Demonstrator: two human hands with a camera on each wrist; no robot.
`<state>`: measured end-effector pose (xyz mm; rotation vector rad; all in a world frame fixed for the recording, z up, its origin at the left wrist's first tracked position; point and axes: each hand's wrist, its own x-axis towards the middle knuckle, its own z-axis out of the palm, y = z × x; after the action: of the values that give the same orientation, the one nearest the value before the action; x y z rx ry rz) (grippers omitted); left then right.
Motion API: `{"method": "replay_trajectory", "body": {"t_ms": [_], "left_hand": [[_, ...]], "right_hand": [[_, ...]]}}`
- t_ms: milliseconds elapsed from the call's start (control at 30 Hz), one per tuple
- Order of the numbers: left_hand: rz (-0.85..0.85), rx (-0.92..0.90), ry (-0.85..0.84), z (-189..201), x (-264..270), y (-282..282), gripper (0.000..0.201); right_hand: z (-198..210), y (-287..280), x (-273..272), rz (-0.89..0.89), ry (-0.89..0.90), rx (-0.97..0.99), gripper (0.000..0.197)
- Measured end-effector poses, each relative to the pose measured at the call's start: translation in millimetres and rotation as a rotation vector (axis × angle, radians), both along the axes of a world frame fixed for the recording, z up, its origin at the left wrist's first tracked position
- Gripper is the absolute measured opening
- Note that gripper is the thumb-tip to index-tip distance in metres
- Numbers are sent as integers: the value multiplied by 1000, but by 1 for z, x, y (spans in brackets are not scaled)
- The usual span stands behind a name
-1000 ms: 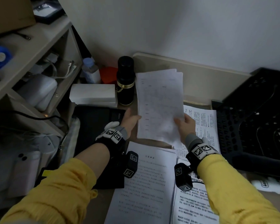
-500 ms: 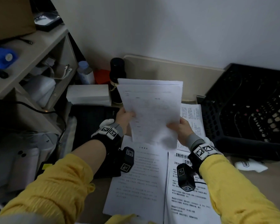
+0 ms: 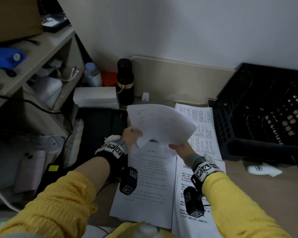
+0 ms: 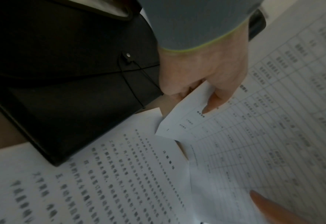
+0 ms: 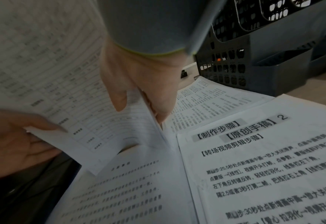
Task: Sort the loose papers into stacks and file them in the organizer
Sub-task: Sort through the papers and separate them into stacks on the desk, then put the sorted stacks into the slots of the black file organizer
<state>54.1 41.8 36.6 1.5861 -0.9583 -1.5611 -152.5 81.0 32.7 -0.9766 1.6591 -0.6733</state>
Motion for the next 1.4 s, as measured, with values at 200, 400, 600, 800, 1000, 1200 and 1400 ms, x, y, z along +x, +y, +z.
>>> {"method": "replay_trajectory", "body": {"t_ms": [200,400,600,800,1000,1200,1400], "left_hand": [[79,42,-140,16,-21,4,31],[155,-109,-72,34,-56,-11,18],[107,-230,17,52,-118,-17,22],[-1,-310,121,59,-190,-14,45],[-129,-279,152,48,-238,-7,47],[-170,-233,196,41,-280,-3,47],[-168,-199,193,38,-297,-12,46]], "right_hand": [[4,6,-9,-37,170,-83,31],[25,8,-39,-194,-35,-134,45],[52,18,-91,-337,48,-268,22],[75,34,-166,-568,204,-328,27],[102,51,-226,-685,430,-344,23],[102,49,-269,-733,548,-324,24],[102,23,-269,-699,573,-325,27]]}}
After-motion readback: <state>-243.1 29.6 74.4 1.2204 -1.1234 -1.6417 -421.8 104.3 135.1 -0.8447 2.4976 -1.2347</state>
